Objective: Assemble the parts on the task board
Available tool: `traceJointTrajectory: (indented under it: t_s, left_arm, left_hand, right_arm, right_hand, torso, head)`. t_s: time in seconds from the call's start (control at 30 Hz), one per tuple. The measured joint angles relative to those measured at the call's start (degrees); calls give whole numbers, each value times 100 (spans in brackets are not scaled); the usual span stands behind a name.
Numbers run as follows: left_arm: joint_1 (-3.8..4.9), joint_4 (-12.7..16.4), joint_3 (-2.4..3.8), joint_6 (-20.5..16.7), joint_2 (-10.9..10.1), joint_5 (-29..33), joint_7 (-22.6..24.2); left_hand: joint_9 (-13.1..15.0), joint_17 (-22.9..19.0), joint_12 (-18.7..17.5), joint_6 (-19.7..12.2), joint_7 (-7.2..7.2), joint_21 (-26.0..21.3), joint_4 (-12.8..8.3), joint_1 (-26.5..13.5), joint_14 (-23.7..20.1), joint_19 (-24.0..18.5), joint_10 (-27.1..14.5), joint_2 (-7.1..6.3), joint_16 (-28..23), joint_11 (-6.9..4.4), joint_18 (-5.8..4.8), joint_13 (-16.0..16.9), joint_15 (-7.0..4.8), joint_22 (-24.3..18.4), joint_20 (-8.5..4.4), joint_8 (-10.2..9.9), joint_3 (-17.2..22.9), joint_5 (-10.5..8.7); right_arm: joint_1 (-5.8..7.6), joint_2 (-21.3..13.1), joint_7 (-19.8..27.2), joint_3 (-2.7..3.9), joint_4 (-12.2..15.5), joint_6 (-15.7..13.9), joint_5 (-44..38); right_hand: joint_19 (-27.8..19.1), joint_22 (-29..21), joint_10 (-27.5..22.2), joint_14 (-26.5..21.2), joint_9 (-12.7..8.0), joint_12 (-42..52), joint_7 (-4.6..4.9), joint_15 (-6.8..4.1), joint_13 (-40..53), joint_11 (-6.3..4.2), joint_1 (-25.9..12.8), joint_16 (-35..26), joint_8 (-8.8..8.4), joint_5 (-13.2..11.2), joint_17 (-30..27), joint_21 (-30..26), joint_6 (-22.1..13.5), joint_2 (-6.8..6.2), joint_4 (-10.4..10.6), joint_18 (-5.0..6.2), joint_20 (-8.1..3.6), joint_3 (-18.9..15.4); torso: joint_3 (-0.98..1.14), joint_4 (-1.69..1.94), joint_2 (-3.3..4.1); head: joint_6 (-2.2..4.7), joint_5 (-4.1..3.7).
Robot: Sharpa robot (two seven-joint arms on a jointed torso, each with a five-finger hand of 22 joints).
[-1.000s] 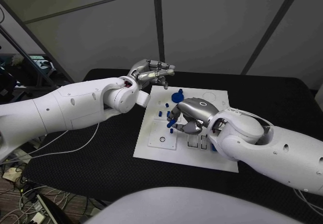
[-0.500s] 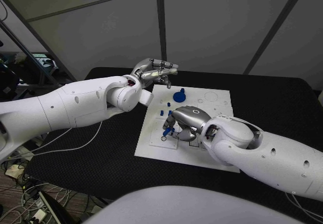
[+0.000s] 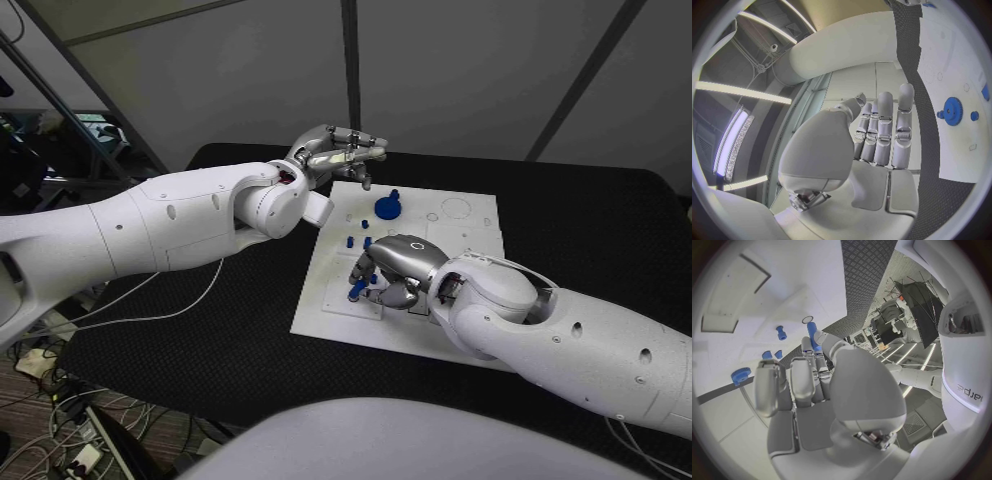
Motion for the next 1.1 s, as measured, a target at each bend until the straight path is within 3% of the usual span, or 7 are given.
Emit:
traceJointTrajectory:
  t_s: [0.8, 1.1]
  left_arm:
    - [0, 3, 0, 16, 8, 0, -8]
    - [1, 0, 0, 18, 14, 0, -10]
  left_hand:
    - [0, 1, 0, 0, 0, 0, 0, 0, 0, 0, 0, 0, 0, 0, 0, 0, 0, 1, 0, -1, 0, 0]
    - [0, 1, 0, 0, 0, 0, 0, 0, 0, 0, 0, 0, 0, 0, 0, 0, 0, 1, 0, -1, 0, 0]
  right_arm:
    - [-67, 155, -28, -8, -252, 135, -61]
    - [-50, 215, -34, -103, -248, 132, -150]
  right_hand:
    - [0, -1, -1, 0, -4, -6, -16, 0, 3, 0, 0, 0, 18, 22, -1, 0, 9, -1, 0, 0, 0, -1]
    - [0, -1, -1, 0, -1, -6, -23, 0, 2, 1, 0, 0, 17, 21, -1, 0, 1, -1, 0, 0, 0, -1]
  torso:
    - [-1, -6, 0]
    - [-1, -5, -1]
  head:
    - [0, 43]
    - [0, 69]
